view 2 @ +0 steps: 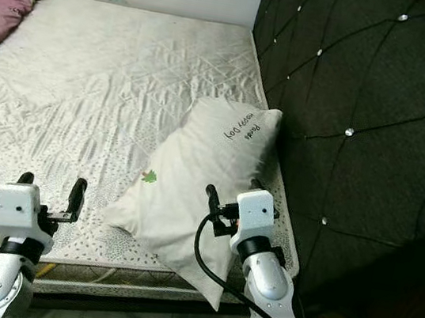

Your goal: Clean up the room

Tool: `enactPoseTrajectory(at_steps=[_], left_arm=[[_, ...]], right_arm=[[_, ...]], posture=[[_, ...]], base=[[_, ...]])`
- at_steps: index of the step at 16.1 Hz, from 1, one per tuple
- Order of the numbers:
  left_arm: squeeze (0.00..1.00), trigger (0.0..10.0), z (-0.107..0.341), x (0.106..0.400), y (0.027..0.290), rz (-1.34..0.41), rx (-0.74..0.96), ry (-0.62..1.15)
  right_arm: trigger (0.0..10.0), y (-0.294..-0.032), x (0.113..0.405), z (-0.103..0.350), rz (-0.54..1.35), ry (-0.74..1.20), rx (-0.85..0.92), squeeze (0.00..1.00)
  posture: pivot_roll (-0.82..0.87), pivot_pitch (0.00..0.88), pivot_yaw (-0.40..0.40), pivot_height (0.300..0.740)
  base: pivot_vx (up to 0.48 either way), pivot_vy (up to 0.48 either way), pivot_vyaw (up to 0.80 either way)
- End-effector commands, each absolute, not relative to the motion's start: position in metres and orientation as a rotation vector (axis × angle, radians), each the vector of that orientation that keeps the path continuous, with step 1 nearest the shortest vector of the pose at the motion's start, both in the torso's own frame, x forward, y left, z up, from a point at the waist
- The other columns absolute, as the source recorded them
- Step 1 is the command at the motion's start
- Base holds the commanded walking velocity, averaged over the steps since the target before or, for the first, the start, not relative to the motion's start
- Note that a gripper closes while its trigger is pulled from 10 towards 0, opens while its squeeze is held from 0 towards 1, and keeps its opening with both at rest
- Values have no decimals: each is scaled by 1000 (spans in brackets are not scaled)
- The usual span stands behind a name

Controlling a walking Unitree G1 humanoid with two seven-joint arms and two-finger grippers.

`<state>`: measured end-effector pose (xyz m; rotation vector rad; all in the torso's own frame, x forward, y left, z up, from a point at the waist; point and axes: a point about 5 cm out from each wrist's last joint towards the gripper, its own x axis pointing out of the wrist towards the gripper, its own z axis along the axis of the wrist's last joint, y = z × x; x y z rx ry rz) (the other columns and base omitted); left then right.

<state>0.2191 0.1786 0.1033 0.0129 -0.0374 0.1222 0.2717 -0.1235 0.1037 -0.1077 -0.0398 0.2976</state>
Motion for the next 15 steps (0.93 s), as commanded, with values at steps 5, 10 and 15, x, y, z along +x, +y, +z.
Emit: enactPoseTrajectory(at_steps=[5,10,15], left_arm=[[0,10000,104,231,171,70,12,-32],[0,10000,107,250,163,-1,16,-44],[0,10000,105,250,159,-5,5,-49]], right_arm=[[10000,-127,274,106,232,-46,-100,0],[10000,-137,271,106,168,-56,-114,0],[10000,-135,278,109,179,-67,-121,0]], posture=[[20,118,-6,740],[-25,105,47,740],[-15,100,25,740]], base=[[0,0,0],[0,0,0],[0,0,0]])
